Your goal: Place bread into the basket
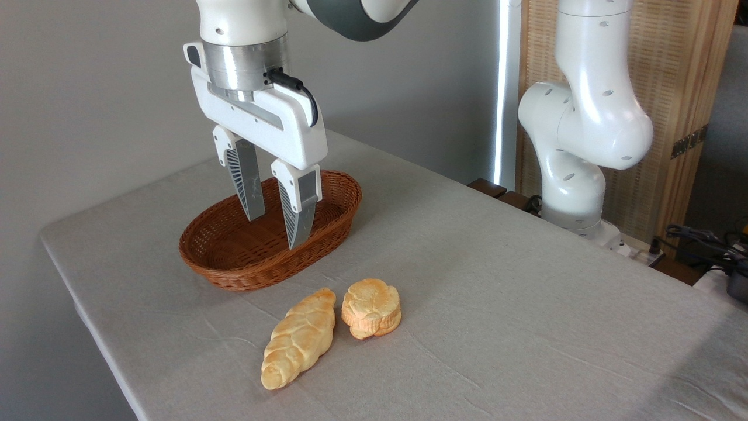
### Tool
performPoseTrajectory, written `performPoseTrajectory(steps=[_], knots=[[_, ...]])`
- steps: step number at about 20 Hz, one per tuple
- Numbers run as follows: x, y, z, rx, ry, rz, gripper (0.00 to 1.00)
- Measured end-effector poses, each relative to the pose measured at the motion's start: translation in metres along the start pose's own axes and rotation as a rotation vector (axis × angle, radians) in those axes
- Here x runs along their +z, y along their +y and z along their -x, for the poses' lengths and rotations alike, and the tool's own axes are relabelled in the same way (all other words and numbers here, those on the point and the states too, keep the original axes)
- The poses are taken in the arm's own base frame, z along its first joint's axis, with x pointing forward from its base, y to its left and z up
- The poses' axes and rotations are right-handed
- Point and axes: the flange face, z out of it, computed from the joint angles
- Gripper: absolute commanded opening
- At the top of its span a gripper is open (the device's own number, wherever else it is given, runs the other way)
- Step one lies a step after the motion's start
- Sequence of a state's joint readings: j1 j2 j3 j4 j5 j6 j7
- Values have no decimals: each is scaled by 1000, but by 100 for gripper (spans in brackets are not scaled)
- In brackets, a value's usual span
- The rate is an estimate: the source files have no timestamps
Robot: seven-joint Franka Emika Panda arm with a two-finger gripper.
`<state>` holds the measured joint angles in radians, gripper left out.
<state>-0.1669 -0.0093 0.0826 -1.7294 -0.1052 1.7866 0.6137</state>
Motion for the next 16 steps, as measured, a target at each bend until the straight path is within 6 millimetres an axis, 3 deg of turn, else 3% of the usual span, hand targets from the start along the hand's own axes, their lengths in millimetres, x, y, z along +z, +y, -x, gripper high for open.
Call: performPoseTrajectory(steps=[16], knots=[[2,-1,1,-2,-12,8,100]])
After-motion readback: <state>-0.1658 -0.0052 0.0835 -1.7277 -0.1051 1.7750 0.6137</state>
